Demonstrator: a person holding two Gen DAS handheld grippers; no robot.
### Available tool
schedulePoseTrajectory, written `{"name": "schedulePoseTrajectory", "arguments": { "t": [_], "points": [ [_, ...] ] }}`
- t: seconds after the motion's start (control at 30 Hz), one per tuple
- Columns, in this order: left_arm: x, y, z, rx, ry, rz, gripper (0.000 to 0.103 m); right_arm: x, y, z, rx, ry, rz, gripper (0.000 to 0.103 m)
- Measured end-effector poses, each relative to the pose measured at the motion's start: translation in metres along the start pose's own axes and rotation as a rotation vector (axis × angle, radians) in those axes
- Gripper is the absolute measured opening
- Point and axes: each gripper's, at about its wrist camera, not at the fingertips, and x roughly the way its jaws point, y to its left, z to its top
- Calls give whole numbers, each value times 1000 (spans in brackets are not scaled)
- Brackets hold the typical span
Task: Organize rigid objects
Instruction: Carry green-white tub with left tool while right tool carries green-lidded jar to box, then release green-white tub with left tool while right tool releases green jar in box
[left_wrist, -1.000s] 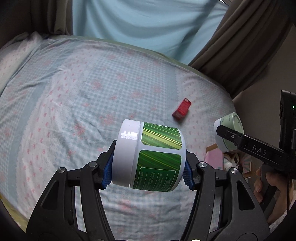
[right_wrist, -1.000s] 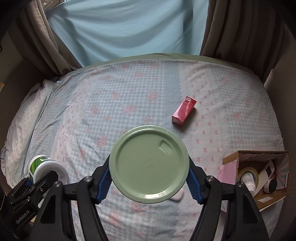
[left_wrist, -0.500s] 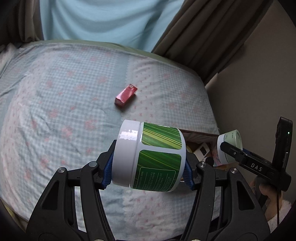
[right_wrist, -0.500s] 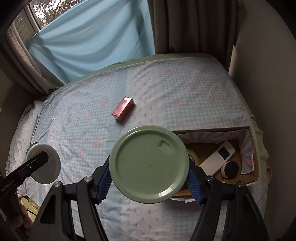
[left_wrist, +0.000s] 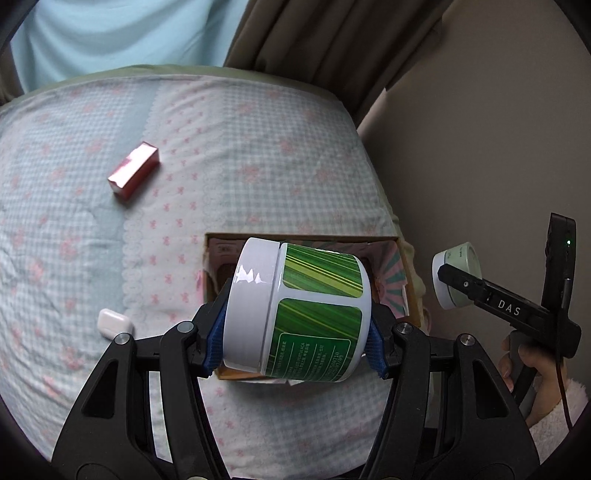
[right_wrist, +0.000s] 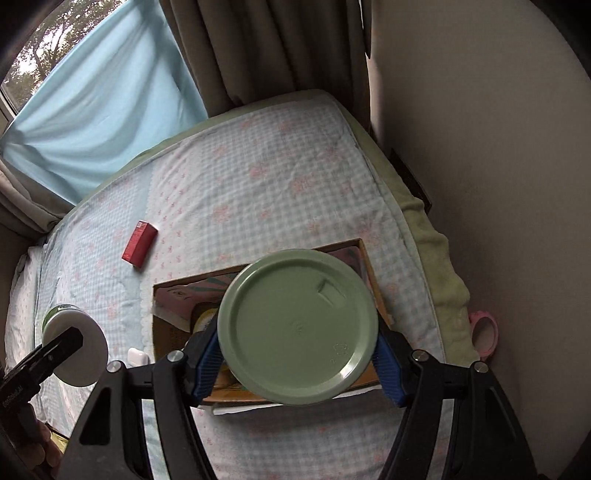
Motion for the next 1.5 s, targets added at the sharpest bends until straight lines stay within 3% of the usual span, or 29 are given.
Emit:
{"name": "schedulePoseTrajectory", "arguments": {
  "t": [0.27, 0.5, 0.8, 0.97, 1.0, 1.03, 1.07, 1.1, 1.23, 1.5],
  "points": [
    [85, -37, 14, 49, 92, 13, 56, 45, -31, -15, -48, 84, 8, 66],
    [152, -39, 21, 99, 178, 40, 56, 91, -38, -22, -62, 133, 30, 66],
    [204, -38, 20, 157, 289, 59, 56, 125, -31, -19, -135, 142, 12, 66],
    [215, -39, 19, 194, 351, 71, 60, 134, -15, -19, -278, 157, -22, 66],
    [212, -39, 21, 193, 347, 60, 79, 134, -14, -21, -300, 149, -23, 69],
    [208, -39, 23, 190, 339, 56, 102, 129, -13, -23, -319, 116, -18, 85],
    [203, -38, 25, 185, 321, 54, 103, 124, -13, -25, -331, 89, 10, 98],
    [198, -37, 27, 183, 311, 49, 103, 118, -14, -26, -334, 64, 38, 102],
    [187, -31, 33, 173, 303, 70, 103, 108, -17, -30, -342, 26, 7, 103],
    [155, -23, 32, 161, 268, 85, 103, 94, -24, -31, -285, 2, 26, 103]
  ]
}}
